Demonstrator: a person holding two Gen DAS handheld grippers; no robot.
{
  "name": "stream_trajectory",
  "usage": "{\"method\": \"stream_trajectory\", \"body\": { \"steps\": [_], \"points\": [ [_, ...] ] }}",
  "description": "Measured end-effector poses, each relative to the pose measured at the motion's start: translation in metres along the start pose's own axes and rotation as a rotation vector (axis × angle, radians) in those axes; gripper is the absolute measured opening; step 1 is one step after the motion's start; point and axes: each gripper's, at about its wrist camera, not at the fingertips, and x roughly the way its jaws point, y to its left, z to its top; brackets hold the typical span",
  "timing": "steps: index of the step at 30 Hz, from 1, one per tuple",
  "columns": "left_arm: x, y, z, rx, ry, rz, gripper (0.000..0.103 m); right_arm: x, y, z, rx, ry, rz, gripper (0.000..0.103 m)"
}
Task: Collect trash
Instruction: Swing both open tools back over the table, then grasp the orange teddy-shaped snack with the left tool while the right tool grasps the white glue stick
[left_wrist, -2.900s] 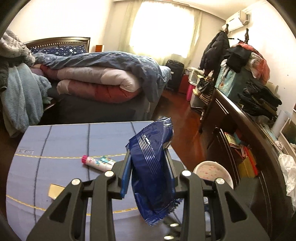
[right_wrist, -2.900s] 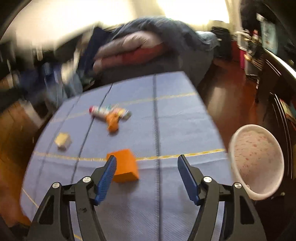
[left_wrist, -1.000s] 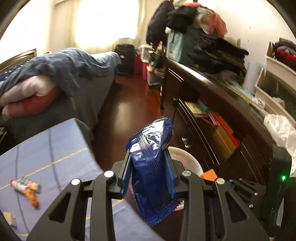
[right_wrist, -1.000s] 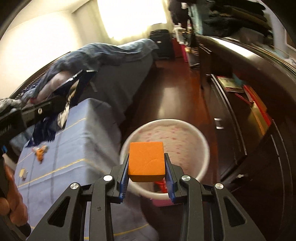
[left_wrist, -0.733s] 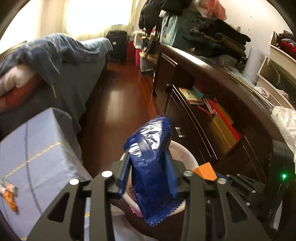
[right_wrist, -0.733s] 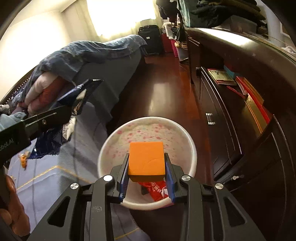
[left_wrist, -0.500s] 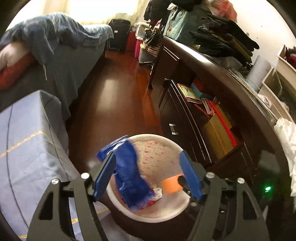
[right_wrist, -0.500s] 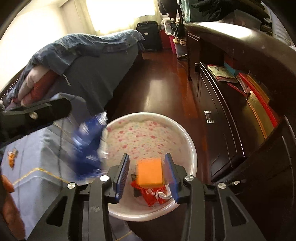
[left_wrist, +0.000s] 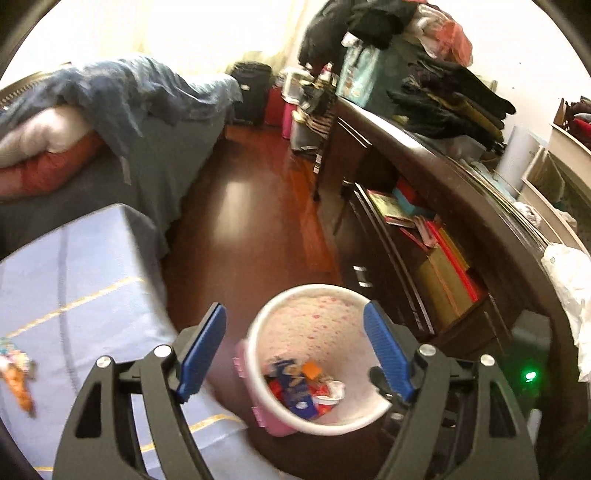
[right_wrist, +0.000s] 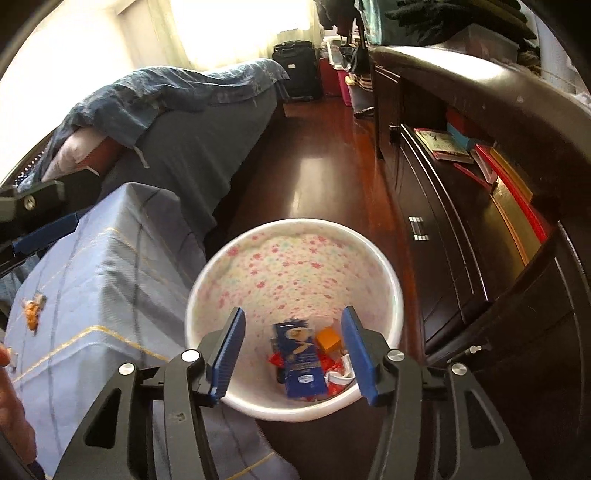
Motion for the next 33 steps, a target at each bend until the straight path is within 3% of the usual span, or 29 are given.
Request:
{"method": "stream_trajectory", "body": {
  "steps": [6,12,15,20,22,29,32,33],
  "points": [
    [-0.046,0.046,-0.010,-0.051,-0.055,0.178,0.090,-0.028,0.043,-0.004,-0.072,-0.017,0.050,0.067],
    [-0.082,0.124,-0.038,-0.160,-0.050,0.405,0.093,-0.048,0.103,-0.015,-0.181,-0.015,0.141,0.071],
    [-0.088,0.162,-0.052,-0.256,-0.018,0.469,0.094,-0.052,0.129,-0.020,-0.230,-0.010,0.174,0.072],
    [-0.075,0.205,-0.068,-0.361,0.033,0.502,0.091,-0.057,0.161,-0.026,-0.276,-0.006,0.210,0.072],
    [-0.067,0.215,-0.070,-0.376,0.049,0.499,0.083,-0.059,0.170,-0.029,-0.290,-0.003,0.214,0.072],
    [-0.050,0.230,-0.071,-0.368,0.068,0.496,0.073,-0.059,0.188,-0.029,-0.316,0.006,0.215,0.072],
    [-0.049,0.226,-0.069,-0.353,0.065,0.494,0.048,-0.056,0.195,-0.028,-0.321,0.012,0.216,0.072],
    [-0.050,0.226,-0.069,-0.347,0.066,0.496,0.033,-0.055,0.198,-0.027,-0.323,0.013,0.217,0.072]
  ]
}}
